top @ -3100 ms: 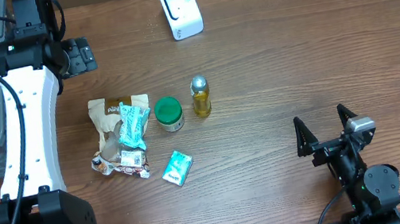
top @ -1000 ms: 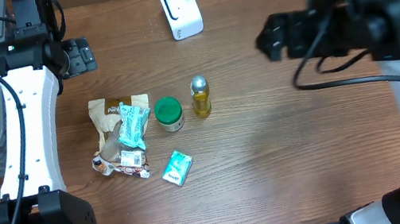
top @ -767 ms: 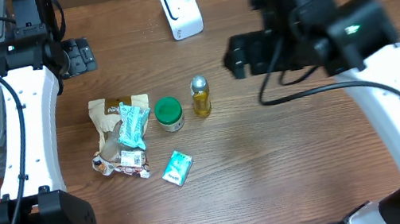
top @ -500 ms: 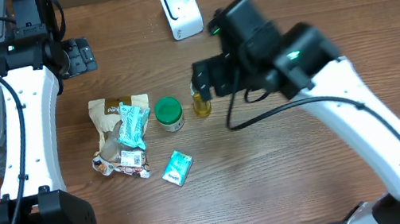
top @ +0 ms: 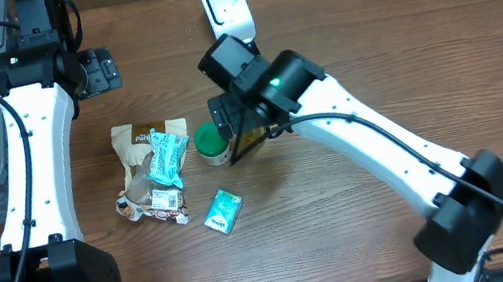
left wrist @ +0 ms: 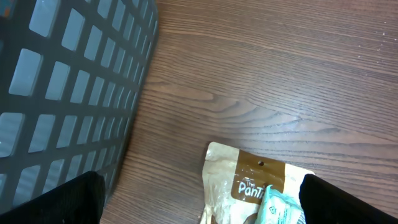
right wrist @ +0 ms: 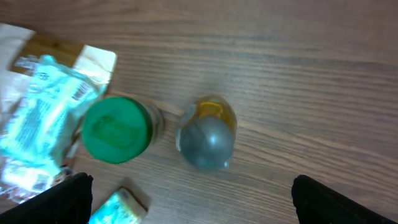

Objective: Scan the item barcode
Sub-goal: 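Reach the right gripper toward the yellow oil bottle, then close the right gripper around the yellow bottle's neck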

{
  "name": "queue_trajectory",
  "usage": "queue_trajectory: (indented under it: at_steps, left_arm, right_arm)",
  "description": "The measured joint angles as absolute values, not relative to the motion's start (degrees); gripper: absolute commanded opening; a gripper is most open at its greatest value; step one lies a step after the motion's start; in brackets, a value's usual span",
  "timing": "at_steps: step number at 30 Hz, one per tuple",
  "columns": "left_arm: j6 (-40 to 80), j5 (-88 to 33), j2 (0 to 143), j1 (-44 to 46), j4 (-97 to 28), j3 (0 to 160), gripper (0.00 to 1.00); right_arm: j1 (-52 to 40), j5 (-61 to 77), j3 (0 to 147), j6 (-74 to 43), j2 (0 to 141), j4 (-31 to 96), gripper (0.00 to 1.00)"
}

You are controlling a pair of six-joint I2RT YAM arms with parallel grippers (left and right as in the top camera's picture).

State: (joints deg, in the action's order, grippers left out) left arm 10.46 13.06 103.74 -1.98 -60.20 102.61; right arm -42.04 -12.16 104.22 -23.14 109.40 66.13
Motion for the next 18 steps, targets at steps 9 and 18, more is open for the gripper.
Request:
queue_trajectory:
  at_steps: [9, 18]
  left_arm:
    - [10.5, 13.1, 103.7, -2.0, -60.2, 102.6, 1.0]
    - [10.5, 13.1, 103.7, -2.0, -60.2, 102.6, 0.99]
  right_arm:
    - [-41.8, -12.3, 104.2, -24.9, 113.7, 63.9, 0.97]
    - [-40.7, -12.2, 103.5, -26.9, 117.4, 63.2, 0.8]
